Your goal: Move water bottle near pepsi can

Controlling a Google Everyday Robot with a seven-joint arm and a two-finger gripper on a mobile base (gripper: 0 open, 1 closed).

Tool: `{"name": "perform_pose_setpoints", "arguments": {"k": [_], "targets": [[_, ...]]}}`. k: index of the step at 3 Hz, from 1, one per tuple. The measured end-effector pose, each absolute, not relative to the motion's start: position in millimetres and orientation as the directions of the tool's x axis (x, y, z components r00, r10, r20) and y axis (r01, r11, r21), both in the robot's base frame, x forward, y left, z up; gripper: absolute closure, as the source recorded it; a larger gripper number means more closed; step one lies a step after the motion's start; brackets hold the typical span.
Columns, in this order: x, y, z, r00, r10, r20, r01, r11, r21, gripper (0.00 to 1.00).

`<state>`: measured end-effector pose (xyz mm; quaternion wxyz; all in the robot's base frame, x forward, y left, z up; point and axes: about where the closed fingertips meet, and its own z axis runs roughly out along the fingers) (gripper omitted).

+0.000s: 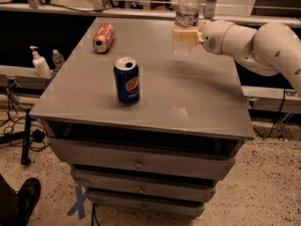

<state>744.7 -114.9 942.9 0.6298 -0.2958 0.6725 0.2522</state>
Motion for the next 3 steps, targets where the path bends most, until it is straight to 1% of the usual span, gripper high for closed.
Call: {"name": "perform_pose_setpoints", "arguments": {"k": [3], "targets": [[637, -112, 935, -0.081, 0.021, -0.997, -0.800, 0.595, 0.077, 1.00]]}}
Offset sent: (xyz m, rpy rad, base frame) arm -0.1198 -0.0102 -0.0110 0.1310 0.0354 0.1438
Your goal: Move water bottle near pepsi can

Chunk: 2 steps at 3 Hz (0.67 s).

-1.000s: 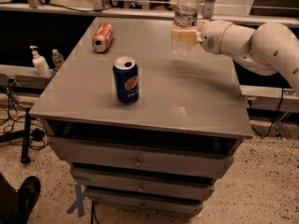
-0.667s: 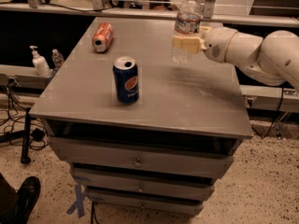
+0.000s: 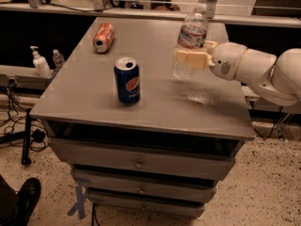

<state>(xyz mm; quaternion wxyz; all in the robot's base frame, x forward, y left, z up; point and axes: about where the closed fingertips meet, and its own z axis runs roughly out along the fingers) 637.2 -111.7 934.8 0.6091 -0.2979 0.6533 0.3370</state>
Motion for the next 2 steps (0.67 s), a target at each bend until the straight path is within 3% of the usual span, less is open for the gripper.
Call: {"name": "perform_pose_setpoints", "arguments": {"k": [2], "targets": [[630.4, -106.3, 933.9, -0.085, 0.007, -0.996, -0.804, 0.591, 0.073, 1.00]]}}
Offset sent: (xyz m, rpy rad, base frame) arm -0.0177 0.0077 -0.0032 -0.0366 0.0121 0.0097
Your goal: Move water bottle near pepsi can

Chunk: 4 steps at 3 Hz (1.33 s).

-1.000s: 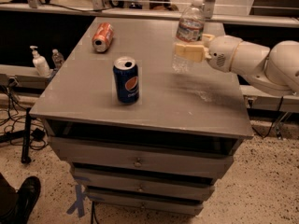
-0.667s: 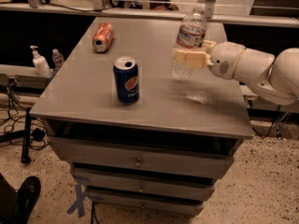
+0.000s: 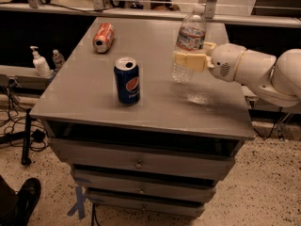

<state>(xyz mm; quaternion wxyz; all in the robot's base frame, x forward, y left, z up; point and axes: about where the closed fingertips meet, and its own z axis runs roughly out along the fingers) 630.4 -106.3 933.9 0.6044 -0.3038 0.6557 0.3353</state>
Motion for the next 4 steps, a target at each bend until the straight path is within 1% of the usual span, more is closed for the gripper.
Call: {"name": "perform_pose_setpoints", "arguments": {"k": [2, 4], "targets": [[599, -86, 932, -0.090, -0.034, -0.995, -0.835, 0.547, 0.057, 1.00], [580, -60, 913, -0.083, -0.055, -0.995, -0.877, 0.479, 0.046, 1.00]]}}
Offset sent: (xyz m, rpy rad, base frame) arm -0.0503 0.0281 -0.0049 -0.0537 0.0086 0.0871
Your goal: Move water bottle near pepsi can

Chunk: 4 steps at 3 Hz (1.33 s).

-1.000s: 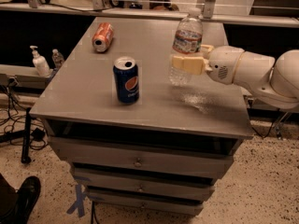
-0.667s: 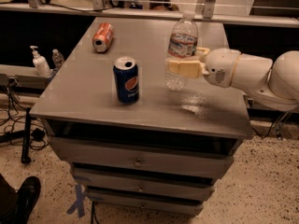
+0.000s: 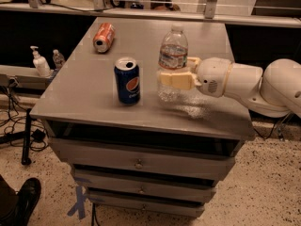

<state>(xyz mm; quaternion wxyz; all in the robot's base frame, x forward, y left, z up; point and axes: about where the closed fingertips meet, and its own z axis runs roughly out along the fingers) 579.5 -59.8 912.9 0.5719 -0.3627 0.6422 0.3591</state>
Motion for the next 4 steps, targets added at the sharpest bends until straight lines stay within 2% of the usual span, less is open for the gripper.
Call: {"name": "perform_pose_setpoints", "arguments": {"k": [4], "targets": [[551, -19, 896, -0.041, -0.019, -0.999, -0.932, 0.362, 0.032, 1.00]]}}
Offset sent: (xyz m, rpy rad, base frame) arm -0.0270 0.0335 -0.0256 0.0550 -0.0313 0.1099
